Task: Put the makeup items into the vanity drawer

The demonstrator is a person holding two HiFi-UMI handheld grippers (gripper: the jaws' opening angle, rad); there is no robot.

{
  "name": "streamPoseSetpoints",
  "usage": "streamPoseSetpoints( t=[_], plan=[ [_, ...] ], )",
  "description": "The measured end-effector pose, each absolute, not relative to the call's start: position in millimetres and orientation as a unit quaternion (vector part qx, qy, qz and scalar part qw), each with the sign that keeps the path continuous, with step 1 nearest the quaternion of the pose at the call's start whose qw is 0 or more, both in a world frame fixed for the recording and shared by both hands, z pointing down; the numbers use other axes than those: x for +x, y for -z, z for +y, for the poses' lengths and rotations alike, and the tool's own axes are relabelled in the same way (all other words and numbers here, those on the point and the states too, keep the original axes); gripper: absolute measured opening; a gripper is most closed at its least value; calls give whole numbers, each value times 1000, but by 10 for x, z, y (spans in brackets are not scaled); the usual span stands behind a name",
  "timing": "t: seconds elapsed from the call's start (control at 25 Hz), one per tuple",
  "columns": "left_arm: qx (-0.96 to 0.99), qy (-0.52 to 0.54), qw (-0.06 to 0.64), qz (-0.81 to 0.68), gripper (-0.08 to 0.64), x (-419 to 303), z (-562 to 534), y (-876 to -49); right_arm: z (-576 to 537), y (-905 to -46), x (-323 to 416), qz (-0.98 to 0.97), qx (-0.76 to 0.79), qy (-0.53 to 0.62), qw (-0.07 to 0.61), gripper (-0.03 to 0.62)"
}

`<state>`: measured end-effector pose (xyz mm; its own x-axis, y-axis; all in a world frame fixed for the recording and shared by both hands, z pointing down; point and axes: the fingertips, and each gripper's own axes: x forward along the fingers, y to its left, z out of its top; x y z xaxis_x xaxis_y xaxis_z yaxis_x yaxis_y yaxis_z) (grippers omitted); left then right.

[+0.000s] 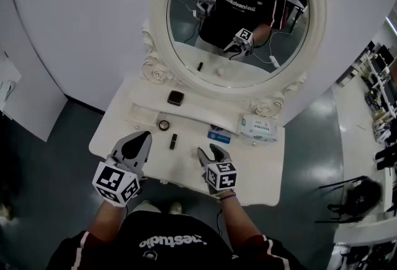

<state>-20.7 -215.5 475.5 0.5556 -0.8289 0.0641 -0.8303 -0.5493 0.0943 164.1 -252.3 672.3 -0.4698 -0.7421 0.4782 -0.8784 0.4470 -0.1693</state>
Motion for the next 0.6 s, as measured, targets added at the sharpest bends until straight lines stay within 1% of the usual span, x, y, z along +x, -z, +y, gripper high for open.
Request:
streamPoseSetpoints(
  t=[0.32, 0.6],
  plan=[
    [877, -22, 75, -474, 3, -232, -2102, -4921, -2483, -7340, 1631, -812, 486, -238, 220, 201],
    [876, -31, 77, -475, 4, -204, -2073, -4971, -2493, -7697, 1638, -797, 490, -260, 239, 207]
  ],
)
